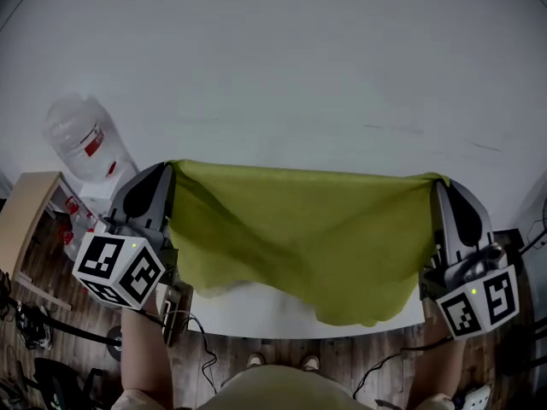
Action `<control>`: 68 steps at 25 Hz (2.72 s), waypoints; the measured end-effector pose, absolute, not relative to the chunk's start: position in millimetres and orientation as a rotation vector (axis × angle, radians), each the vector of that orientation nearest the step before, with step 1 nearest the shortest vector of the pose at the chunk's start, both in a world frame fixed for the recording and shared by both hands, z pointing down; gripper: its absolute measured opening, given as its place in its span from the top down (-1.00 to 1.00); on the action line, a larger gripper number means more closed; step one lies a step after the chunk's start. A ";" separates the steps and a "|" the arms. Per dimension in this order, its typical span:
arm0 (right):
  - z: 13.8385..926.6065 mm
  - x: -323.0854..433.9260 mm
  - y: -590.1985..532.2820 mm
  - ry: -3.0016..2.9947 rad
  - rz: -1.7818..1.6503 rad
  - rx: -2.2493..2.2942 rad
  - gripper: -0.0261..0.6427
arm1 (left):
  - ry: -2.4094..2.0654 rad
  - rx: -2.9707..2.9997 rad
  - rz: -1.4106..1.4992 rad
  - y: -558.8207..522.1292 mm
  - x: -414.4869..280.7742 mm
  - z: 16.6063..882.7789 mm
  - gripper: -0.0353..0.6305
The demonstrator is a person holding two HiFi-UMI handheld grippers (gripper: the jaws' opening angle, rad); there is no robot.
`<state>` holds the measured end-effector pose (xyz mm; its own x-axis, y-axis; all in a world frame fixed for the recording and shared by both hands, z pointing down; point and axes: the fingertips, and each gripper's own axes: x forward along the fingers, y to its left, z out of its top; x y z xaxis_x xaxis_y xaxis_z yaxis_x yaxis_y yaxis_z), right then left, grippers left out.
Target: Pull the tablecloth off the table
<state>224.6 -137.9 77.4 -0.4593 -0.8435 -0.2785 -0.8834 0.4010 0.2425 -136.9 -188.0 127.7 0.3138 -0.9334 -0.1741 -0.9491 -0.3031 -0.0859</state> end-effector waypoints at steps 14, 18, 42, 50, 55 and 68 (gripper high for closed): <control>108.1 228.6 -149.3 2.576 0.464 -1.638 0.83 | 1.708 -2.432 -0.013 -187.3 -135.6 163.1 0.83; 138.4 236.4 -163.9 2.593 0.361 -1.654 0.83 | 1.699 -2.465 -0.080 -195.1 -128.7 191.8 0.83; 299.2 253.2 -202.7 2.757 -0.029 -1.777 0.83 | 1.769 -2.535 -0.437 -229.0 -109.3 343.5 0.83; 318.0 255.5 -210.1 2.789 -0.068 -1.799 0.83 | 1.793 -2.576 -0.471 -232.8 -107.8 361.6 0.83; 319.7 255.2 -210.1 2.787 -0.079 -1.790 0.83 | 1.793 -2.581 -0.482 -231.6 -109.2 362.4 0.83; 320.9 259.8 -208.4 2.789 -0.083 -1.793 0.83 | 1.774 -2.583 -0.509 -228.1 -104.2 360.8 0.83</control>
<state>259.8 -208.4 320.9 -0.4049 -0.8978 0.1734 -0.9065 0.4189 0.0523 -104.2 -228.1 360.8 0.3242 -0.9039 0.2792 -0.9144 -0.3751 -0.1526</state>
